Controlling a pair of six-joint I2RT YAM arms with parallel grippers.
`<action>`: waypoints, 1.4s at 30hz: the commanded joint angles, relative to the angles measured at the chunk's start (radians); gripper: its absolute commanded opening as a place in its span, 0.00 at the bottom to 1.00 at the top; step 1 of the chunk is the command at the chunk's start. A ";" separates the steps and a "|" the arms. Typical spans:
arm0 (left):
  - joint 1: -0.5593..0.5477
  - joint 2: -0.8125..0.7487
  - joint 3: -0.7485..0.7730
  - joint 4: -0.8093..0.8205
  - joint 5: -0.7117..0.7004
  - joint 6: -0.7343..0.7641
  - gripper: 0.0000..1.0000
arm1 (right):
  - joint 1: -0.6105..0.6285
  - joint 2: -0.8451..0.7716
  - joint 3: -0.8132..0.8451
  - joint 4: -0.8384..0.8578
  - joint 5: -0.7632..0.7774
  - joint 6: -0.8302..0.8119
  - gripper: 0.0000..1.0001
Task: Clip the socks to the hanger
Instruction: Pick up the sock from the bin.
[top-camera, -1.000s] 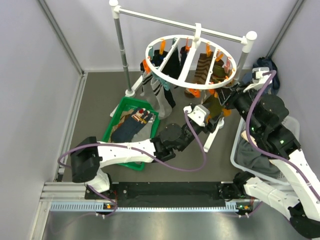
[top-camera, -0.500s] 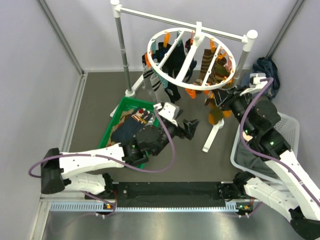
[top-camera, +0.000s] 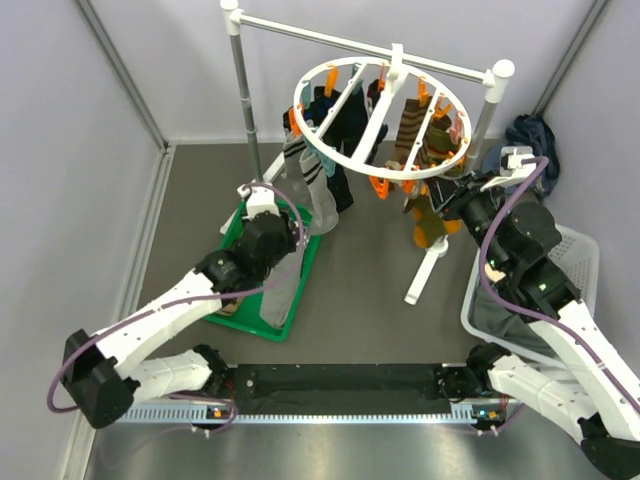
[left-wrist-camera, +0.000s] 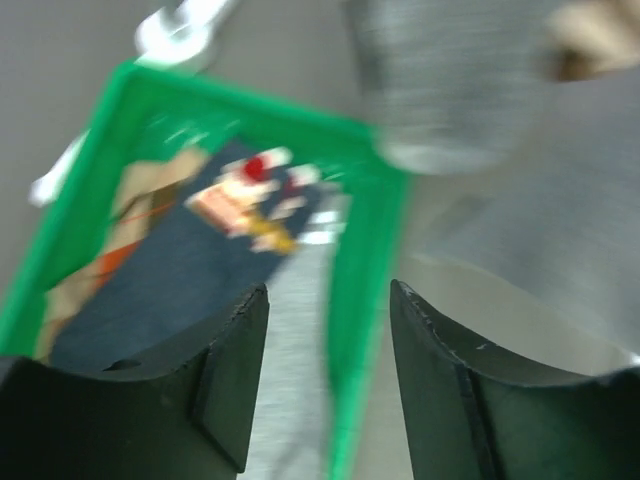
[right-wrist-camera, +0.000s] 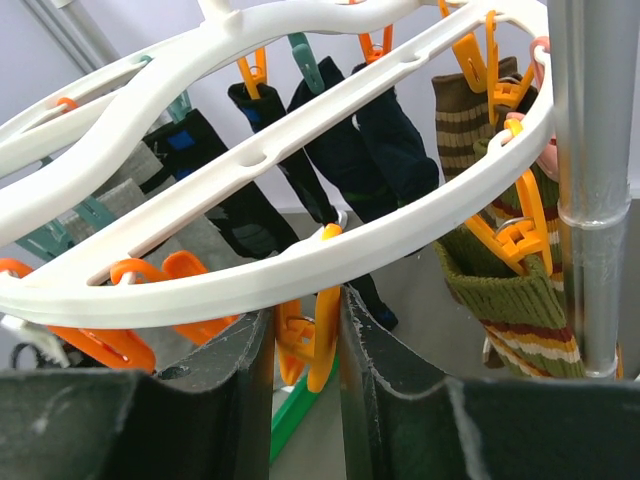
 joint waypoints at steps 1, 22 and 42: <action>0.150 0.089 0.001 -0.067 0.125 0.017 0.56 | -0.003 -0.014 0.005 0.015 0.010 -0.030 0.00; 0.477 0.775 0.381 0.044 0.472 0.006 0.41 | -0.001 -0.022 -0.003 0.006 0.021 -0.098 0.00; 0.479 0.650 0.347 -0.039 0.465 -0.038 0.00 | -0.001 -0.018 0.002 0.005 0.041 -0.119 0.00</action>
